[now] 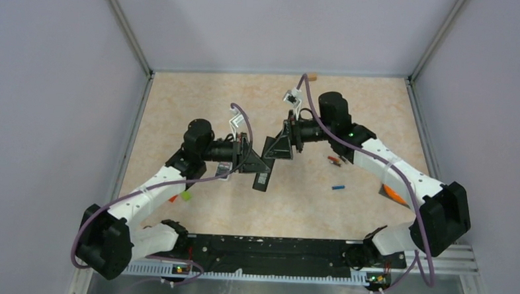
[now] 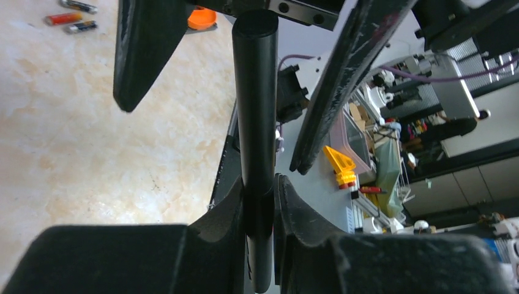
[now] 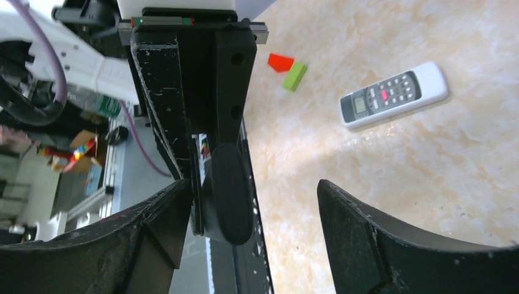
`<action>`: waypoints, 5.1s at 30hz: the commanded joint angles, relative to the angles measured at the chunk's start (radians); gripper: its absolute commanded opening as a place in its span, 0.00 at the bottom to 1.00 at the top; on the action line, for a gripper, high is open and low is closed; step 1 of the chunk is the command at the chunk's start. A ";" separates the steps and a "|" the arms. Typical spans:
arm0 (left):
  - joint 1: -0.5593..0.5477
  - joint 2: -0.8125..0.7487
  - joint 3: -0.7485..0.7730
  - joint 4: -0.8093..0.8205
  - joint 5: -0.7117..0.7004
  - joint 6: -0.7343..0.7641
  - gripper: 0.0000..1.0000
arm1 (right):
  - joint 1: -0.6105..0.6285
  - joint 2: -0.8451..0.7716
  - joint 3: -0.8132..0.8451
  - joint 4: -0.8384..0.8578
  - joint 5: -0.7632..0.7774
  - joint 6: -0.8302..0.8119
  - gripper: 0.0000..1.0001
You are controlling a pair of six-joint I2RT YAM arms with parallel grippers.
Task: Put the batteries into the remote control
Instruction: Adjust the remote control, then remove the battery cover from the remote control.
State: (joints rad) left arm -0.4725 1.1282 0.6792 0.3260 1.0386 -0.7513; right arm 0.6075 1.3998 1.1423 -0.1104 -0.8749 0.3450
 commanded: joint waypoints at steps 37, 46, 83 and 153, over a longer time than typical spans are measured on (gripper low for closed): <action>-0.097 -0.185 0.355 -0.548 -0.395 0.381 0.99 | 0.000 -0.232 -0.073 0.346 0.048 0.234 0.00; 0.115 -0.191 0.410 -0.422 -0.373 0.026 0.99 | -0.003 -0.346 -0.294 0.797 0.453 0.732 0.00; 0.117 -0.053 0.190 0.339 -0.510 -0.475 0.35 | 0.102 -0.042 -0.390 1.330 0.788 0.975 0.00; 0.186 0.078 0.333 0.260 -0.052 -0.379 0.00 | -0.105 0.101 -0.448 1.185 0.200 0.787 0.15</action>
State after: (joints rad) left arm -0.2993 1.2438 0.9588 0.4198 0.9745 -1.0576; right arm 0.5514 1.4494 0.7330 1.1324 -0.7227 1.1496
